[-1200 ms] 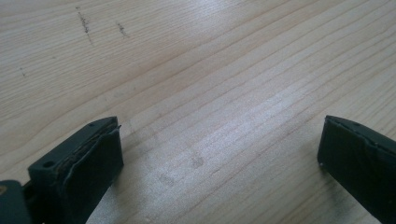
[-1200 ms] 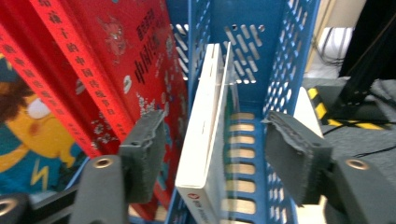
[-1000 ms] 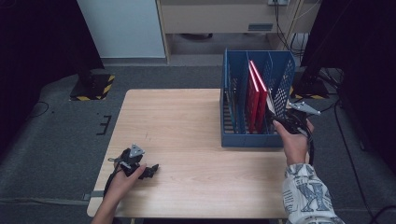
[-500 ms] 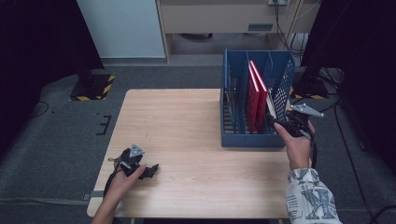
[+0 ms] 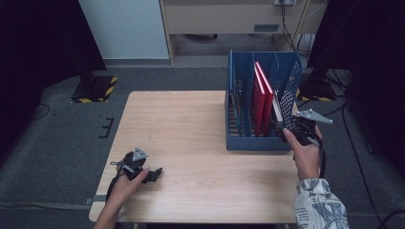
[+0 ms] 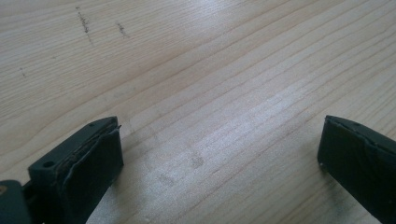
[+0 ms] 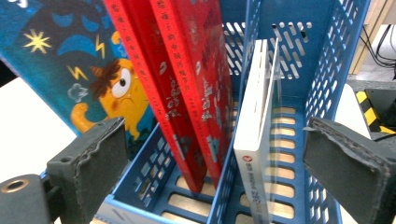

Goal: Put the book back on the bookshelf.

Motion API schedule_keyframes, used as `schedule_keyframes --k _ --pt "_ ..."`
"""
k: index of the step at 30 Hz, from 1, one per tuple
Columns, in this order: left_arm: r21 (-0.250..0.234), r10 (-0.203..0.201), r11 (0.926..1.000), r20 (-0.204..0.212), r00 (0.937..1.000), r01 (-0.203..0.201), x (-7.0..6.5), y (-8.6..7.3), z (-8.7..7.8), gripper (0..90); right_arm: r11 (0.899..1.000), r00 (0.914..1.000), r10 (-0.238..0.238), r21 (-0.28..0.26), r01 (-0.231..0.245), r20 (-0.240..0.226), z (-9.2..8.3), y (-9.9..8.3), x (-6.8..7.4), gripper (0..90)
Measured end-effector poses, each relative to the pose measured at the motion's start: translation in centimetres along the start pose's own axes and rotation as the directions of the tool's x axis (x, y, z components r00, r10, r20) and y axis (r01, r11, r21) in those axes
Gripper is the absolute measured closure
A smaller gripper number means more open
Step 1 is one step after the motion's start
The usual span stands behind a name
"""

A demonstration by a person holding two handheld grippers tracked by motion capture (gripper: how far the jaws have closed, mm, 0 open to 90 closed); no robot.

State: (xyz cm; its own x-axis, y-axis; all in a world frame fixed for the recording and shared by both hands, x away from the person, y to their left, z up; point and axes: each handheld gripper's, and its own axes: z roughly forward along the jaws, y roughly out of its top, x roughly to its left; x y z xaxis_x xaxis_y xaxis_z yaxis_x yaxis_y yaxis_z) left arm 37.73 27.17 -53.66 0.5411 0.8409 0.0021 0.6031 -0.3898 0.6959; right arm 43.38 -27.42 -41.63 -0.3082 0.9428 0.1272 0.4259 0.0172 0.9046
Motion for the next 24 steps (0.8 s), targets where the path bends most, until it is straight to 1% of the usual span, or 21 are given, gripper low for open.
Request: schedule_keyframes --k 6,12,15,17,19,20,22,24 --pt "0.000 0.000 1.0000 0.000 1.0000 0.000 0.0 0.0 0.0 0.0 1.000 0.9999 -0.006 0.010 0.006 -0.016 -0.6 -0.2 0.5 7.0" --pt "0.000 0.000 1.0000 0.000 1.0000 0.000 0.0 0.0 0.0 0.0 0.999 0.9987 -0.032 0.002 0.032 -0.040 -1.5 -0.4 1.5 7.2" --pt "0.000 0.000 1.0000 0.000 1.0000 0.000 0.0 0.0 0.0 0.0 1.000 0.9986 -0.028 -0.002 0.028 -0.045 -1.7 -0.5 1.8 6.9" --pt "0.000 0.000 1.0000 0.000 1.0000 0.000 0.0 0.0 0.0 0.0 1.000 0.9987 -0.024 0.006 0.025 -0.044 -2.0 -0.7 2.3 6.4" --pt "0.000 0.000 1.0000 0.000 1.0000 0.000 0.0 0.0 0.0 0.0 1.000 0.9985 -0.029 0.012 0.029 -0.047 -2.1 -0.8 2.4 6.4" --pt "0.000 0.000 1.0000 0.000 1.0000 0.000 0.0 0.0 0.0 0.0 0.999 0.9976 -0.038 0.013 0.039 -0.058 -2.3 -1.0 2.8 6.4" --pt "0.000 0.000 1.0000 0.000 1.0000 0.000 0.0 0.0 0.0 0.0 0.999 0.9970 -0.038 0.013 0.039 -0.067 -2.5 -1.1 3.2 6.3" --pt "0.000 0.000 1.0000 0.000 1.0000 0.000 0.0 0.0 0.0 0.0 0.998 0.9962 -0.052 0.015 0.053 -0.069 -2.6 -1.4 3.6 6.2"
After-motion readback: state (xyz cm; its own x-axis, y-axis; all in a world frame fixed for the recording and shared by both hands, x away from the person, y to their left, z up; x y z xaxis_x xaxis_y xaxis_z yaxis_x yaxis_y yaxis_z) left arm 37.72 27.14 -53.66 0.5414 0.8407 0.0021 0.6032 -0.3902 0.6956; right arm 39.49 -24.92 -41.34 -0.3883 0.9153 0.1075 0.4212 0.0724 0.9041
